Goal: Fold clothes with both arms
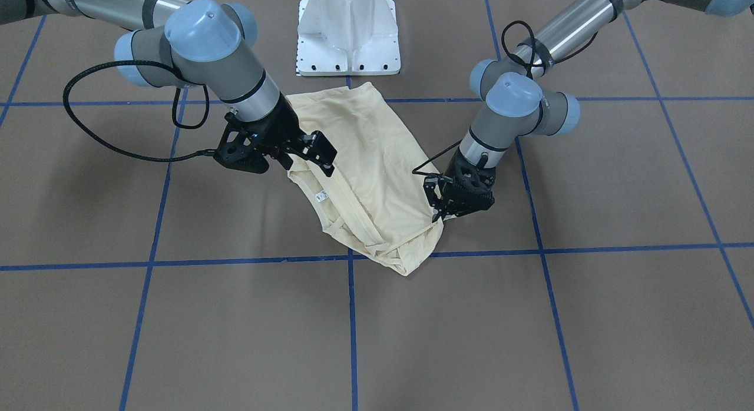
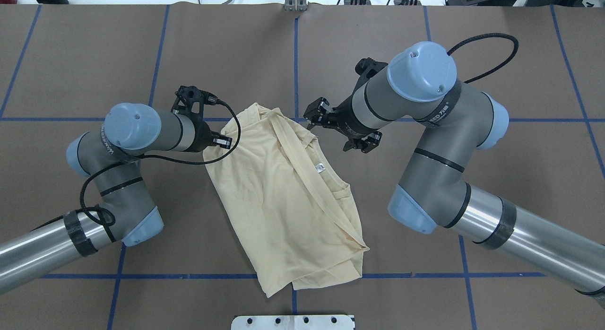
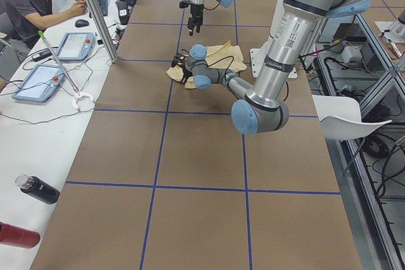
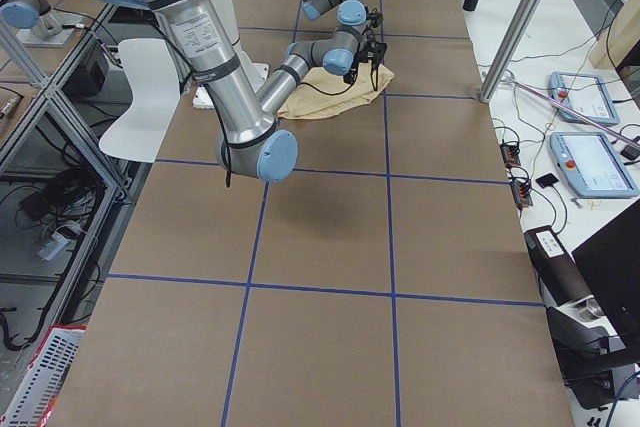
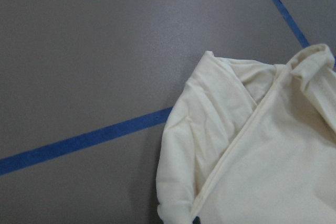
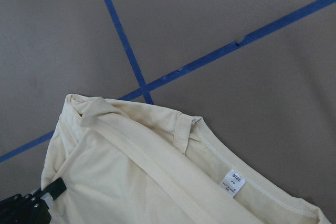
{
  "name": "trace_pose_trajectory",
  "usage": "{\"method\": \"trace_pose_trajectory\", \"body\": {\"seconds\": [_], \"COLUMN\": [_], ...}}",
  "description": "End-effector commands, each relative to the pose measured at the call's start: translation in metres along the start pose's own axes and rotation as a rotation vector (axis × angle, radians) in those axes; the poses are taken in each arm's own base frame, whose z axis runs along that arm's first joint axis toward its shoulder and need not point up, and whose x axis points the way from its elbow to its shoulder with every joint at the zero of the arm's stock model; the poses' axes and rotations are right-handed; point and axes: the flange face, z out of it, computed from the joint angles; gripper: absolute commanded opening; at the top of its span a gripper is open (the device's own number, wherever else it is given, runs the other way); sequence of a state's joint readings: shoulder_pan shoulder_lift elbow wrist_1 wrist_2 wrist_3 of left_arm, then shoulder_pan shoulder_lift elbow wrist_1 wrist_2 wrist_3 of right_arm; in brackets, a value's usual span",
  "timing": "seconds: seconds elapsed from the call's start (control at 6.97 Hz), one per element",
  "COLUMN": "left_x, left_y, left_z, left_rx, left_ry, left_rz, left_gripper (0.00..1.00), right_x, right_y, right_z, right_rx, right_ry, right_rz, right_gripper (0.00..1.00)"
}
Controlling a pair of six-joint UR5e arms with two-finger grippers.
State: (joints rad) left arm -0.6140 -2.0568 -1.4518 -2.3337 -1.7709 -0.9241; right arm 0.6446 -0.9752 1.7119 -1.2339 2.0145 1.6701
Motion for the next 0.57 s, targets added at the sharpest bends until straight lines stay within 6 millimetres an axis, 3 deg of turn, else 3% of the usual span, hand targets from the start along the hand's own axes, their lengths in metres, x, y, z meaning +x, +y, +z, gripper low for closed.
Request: {"method": "trace_pose_trajectory", "body": {"seconds": [0.0,0.43], "left_x": [0.010,0.036], "left_y": [-0.031,-0.084], "left_z": [0.014,0.040], "left_rx": [0.072,0.159], "left_ry": [-0.050,-0.106], "left_rz": [-0.014,-0.021], "left_gripper": [0.00,0.00], "right_x": [0.005,0.011], "right_y": [-0.004,-0.015], "right_z": [0.000,-0.007], "right_rx": [0.003,0.014], "right_ry": [0.003,0.000], "right_rz": [0.003,0.013], "right_gripper": [1.00,1.00]}}
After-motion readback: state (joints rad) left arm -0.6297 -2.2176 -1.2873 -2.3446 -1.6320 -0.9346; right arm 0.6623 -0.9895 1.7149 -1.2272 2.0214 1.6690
